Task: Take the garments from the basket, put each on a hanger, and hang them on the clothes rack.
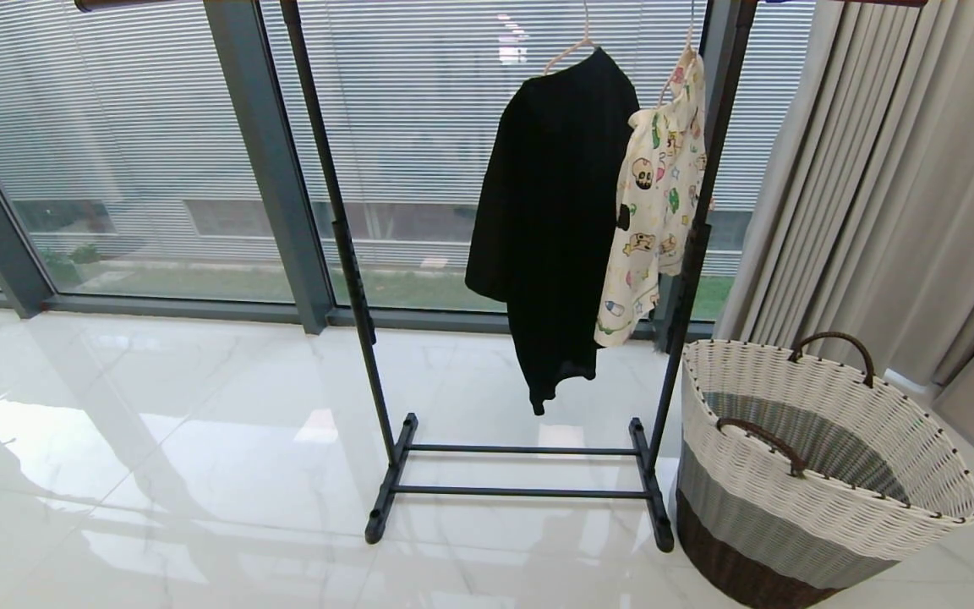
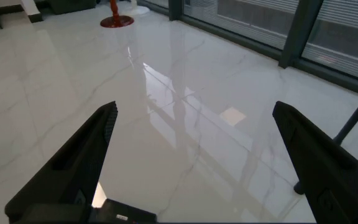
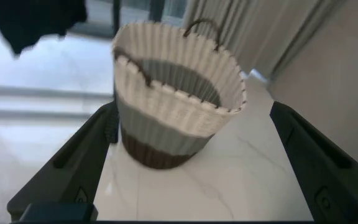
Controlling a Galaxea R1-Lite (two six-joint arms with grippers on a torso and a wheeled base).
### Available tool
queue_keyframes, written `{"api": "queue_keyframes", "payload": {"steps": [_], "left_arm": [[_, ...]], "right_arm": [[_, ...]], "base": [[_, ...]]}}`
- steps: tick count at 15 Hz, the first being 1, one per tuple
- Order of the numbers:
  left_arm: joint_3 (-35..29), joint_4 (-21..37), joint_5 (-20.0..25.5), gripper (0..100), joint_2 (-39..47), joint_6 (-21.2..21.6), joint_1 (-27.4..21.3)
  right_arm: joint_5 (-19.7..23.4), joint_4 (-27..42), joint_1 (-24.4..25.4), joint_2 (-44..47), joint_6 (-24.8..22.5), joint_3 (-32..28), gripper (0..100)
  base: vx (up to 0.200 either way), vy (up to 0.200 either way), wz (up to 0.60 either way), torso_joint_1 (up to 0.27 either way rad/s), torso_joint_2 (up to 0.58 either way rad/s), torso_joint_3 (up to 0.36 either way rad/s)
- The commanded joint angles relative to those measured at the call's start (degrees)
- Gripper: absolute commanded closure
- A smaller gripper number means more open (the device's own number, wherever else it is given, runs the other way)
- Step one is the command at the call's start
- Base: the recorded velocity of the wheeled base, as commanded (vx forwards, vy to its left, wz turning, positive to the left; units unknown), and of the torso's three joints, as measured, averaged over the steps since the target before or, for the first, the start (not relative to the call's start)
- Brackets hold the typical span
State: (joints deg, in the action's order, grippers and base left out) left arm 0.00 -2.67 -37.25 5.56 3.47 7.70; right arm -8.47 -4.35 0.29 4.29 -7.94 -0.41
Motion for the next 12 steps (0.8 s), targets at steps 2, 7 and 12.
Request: {"api": "queue_keyframes", "payload": {"steps": [2, 7, 12], "left_arm": [[0.0, -0.14, 12.56, 0, -0.11, -0.22, -1.55], [0.0, 2.41, 31.89, 0, -0.02, -9.89, -1.55], [-0.09, 2.85, 32.86, 0, -0.11, -7.61, -1.82]], "right_arm": [[-0.14, -0.04, -0.2, -4.2, -1.38, 0.41, 0], [3.9, 0.22, -0.2, -4.2, -1.03, 0.41, 0], [8.74, 0.31, -0.2, -4.29, -0.24, 0.41, 0]], "base": [[0.0, 0.0, 0.0, 0.0, 0.0, 0.0], [0.0, 0.0, 0.0, 0.0, 0.0, 0.0], [0.0, 0.0, 0.0, 0.0, 0.0, 0.0]]}}
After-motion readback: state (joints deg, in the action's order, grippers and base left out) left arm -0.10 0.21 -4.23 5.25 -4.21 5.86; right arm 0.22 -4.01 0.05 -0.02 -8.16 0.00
